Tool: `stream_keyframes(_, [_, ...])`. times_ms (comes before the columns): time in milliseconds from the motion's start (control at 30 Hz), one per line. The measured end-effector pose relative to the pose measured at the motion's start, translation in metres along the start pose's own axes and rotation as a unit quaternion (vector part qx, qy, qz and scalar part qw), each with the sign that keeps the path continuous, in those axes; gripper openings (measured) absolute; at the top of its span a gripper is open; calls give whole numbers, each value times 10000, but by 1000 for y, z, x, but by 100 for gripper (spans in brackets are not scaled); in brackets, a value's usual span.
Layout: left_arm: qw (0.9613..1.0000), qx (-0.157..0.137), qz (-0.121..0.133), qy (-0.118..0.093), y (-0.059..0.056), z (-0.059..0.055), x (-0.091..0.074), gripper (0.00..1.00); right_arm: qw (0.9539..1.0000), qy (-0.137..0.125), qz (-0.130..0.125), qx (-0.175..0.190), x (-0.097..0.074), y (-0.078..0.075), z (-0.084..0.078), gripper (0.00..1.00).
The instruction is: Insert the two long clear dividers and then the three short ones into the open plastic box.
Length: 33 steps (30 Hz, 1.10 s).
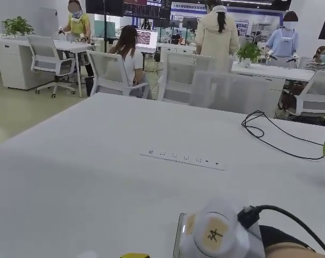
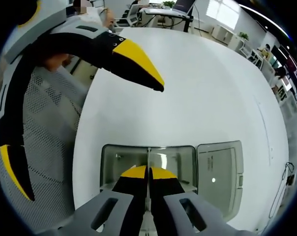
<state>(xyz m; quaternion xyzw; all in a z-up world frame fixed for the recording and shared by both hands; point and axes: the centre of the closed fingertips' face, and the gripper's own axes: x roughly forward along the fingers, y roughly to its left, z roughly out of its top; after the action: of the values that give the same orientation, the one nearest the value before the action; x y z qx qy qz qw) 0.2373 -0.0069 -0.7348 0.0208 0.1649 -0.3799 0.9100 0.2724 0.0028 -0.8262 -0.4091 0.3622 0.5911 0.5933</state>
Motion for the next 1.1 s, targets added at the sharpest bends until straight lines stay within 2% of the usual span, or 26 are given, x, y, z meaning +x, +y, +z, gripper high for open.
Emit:
stream_keyframes(300, [10000, 26, -22, 35, -1, -1, 1, 92, 9996, 236, 117, -94, 3, 0, -2, 1])
stream_keyframes(467, [10000, 44, -11, 39, -1, -1, 1, 92, 9995, 248, 121, -129, 3, 0, -2, 2])
stream_keyframes(533, [10000, 31, 8, 41, 0, -1, 1, 92, 9997, 205, 135, 3, 2, -1, -2, 2])
stream_keyframes(700, [10000, 16, -8, 48, 0, -2, 1, 93, 9998, 101, 168, -16, 1, 0, -2, 3])
stream_keyframes(800, [10000, 30, 5, 54, 0, -2, 1, 93, 9999, 86, 136, 24, 0, 0, -3, 7])
stream_keyframes(900, [10000, 31, 26, 43, 1, -2, 0, 93, 9996, -60, 164, 238, -4, 2, -1, 10])
stream_keyframes(967, [10000, 38, 29, 39, 1, -2, 0, 93, 9994, -158, 195, 258, -6, 3, 1, 11])
stream_keyframes(1100, [10000, 37, 11, 62, 0, -3, 0, 93, 9987, -307, 119, 379, -13, 1, 3, 16])
